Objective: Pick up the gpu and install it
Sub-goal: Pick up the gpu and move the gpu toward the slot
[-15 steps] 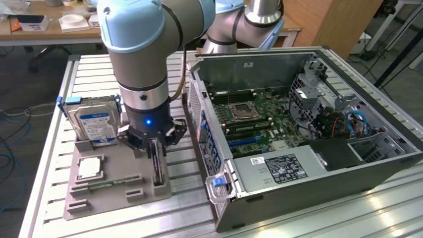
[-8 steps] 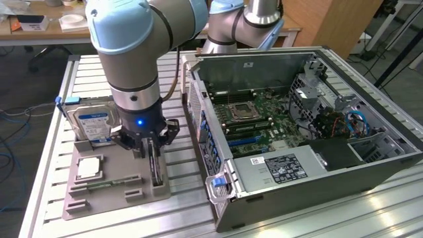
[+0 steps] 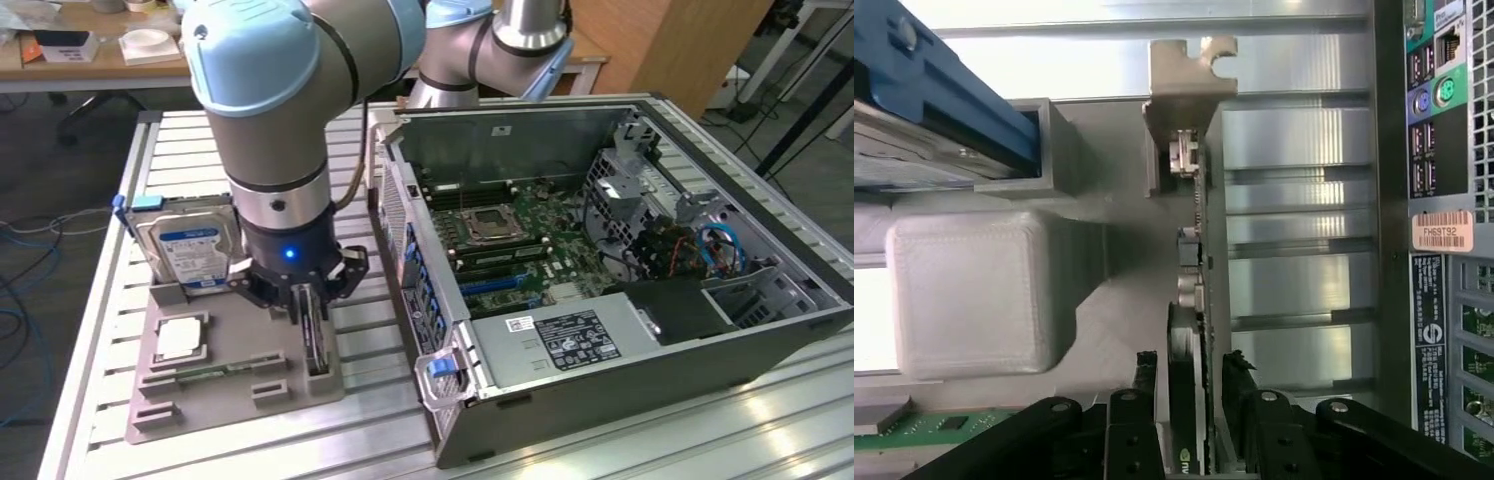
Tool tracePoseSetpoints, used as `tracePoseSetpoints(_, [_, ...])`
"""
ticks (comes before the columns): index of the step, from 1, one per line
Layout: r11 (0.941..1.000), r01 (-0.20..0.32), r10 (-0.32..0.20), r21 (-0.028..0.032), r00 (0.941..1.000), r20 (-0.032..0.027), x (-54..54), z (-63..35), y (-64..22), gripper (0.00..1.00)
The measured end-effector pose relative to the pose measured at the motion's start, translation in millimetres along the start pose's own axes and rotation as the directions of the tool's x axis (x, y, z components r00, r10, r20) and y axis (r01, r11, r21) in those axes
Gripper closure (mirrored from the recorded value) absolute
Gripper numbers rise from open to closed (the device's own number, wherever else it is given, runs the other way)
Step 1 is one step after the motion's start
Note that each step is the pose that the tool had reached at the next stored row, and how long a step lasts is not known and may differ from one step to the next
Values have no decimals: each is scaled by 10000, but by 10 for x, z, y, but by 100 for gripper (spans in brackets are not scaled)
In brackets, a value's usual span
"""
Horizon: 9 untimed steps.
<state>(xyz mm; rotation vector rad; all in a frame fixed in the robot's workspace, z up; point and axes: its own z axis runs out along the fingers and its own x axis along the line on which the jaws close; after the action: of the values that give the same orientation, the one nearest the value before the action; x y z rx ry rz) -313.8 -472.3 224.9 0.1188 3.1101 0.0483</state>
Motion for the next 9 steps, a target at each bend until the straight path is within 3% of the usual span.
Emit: tracePoseSetpoints(9, [10000,-2,2,4,10000,-56,-54,1,-20,60])
